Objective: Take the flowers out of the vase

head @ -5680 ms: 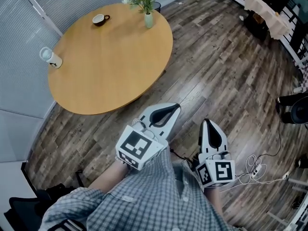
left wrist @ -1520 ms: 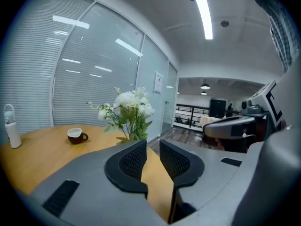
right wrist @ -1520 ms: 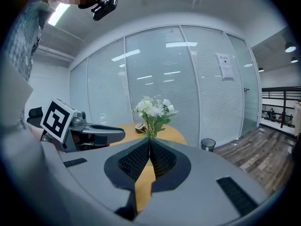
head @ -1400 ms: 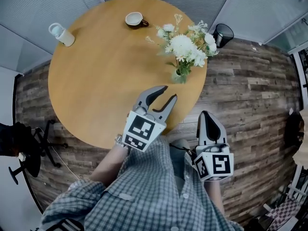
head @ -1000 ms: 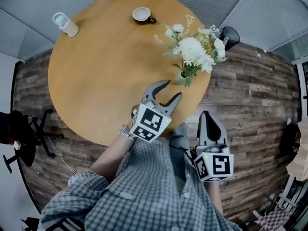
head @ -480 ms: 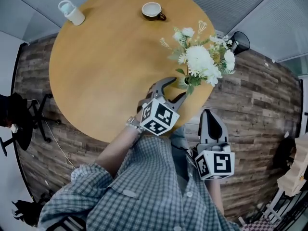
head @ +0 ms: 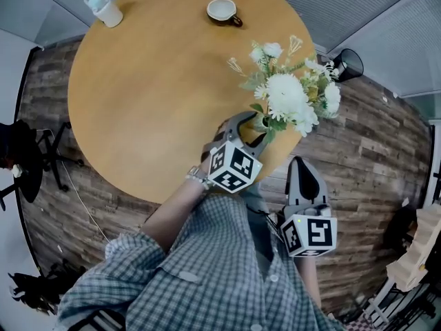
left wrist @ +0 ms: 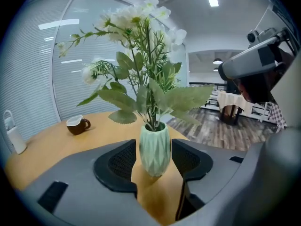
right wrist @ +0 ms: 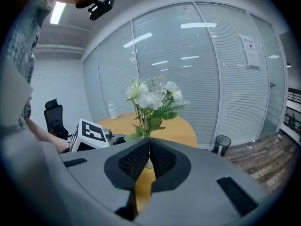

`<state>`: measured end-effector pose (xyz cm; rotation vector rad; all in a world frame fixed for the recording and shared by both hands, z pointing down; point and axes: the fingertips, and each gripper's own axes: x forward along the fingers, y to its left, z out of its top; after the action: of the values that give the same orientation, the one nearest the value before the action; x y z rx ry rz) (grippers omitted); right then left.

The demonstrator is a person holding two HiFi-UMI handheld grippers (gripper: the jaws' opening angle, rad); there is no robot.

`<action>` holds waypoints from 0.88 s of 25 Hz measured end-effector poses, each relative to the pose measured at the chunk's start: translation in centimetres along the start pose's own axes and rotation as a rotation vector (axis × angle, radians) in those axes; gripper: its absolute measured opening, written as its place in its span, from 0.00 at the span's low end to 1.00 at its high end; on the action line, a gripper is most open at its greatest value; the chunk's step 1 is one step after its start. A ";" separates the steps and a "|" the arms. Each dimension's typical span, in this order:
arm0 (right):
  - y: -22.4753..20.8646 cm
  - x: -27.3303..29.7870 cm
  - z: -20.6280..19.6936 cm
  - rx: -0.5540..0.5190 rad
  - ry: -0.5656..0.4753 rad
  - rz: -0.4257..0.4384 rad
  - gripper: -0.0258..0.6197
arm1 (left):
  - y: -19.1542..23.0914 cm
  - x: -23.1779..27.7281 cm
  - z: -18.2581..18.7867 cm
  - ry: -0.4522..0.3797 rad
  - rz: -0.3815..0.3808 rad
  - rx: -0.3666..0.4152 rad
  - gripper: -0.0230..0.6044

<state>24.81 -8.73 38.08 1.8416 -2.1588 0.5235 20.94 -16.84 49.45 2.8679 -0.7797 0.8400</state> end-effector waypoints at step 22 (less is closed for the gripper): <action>-1.2 5.2 -0.8 -0.095 0.053 0.163 0.09 | -0.7 0.9 0.2 -0.022 0.035 0.007 0.39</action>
<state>25.14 -13.23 41.08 1.5942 -2.2689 0.4882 21.96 -16.68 49.81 2.8829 -0.8326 0.8179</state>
